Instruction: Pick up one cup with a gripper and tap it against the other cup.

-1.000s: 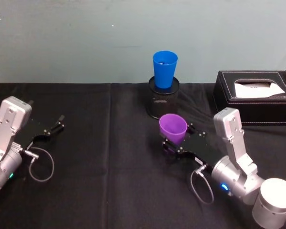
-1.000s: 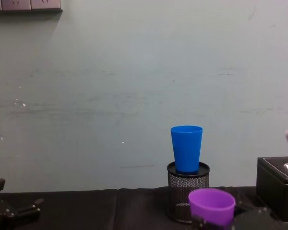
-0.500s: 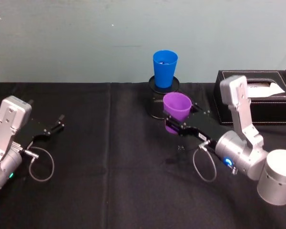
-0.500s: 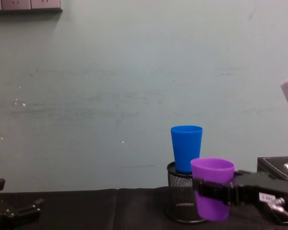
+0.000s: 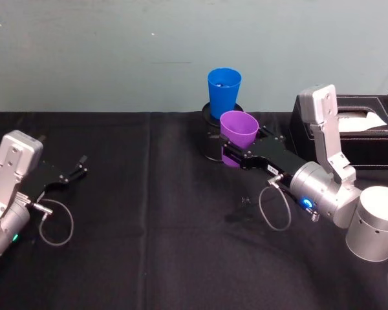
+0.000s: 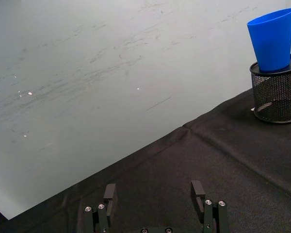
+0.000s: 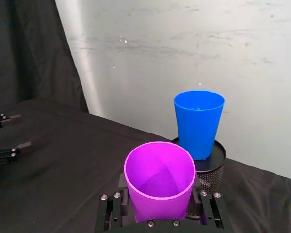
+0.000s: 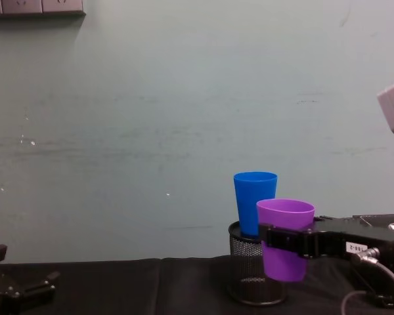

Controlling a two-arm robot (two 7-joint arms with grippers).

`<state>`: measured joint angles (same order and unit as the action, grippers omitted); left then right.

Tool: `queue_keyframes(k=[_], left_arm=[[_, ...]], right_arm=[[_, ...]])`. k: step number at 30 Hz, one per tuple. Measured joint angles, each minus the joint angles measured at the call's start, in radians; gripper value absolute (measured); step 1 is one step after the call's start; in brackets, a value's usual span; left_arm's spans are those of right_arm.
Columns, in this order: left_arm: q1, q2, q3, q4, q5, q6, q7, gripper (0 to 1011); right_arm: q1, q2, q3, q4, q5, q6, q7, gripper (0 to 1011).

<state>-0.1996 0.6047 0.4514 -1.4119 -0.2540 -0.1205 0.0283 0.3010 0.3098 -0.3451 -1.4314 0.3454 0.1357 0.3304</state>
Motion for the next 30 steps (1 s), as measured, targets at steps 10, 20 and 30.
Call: queue_keyframes(k=[10, 20, 30], left_arm=[[0.000, 0.000, 0.000, 0.000, 0.000, 0.000, 0.000, 1000], [0.000, 0.000, 0.000, 0.000, 0.000, 0.000, 0.000, 1000], [0.000, 0.000, 0.000, 0.000, 0.000, 0.000, 0.000, 1000]], right_arm=[[-0.011, 0.004, 0.003, -0.018, -0.009, -0.001, 0.000, 723], [-0.012, 0.004, 0.003, -0.019, -0.010, -0.004, -0.003, 723], [-0.012, 0.004, 0.002, -0.018, -0.010, -0.004, -0.004, 723]])
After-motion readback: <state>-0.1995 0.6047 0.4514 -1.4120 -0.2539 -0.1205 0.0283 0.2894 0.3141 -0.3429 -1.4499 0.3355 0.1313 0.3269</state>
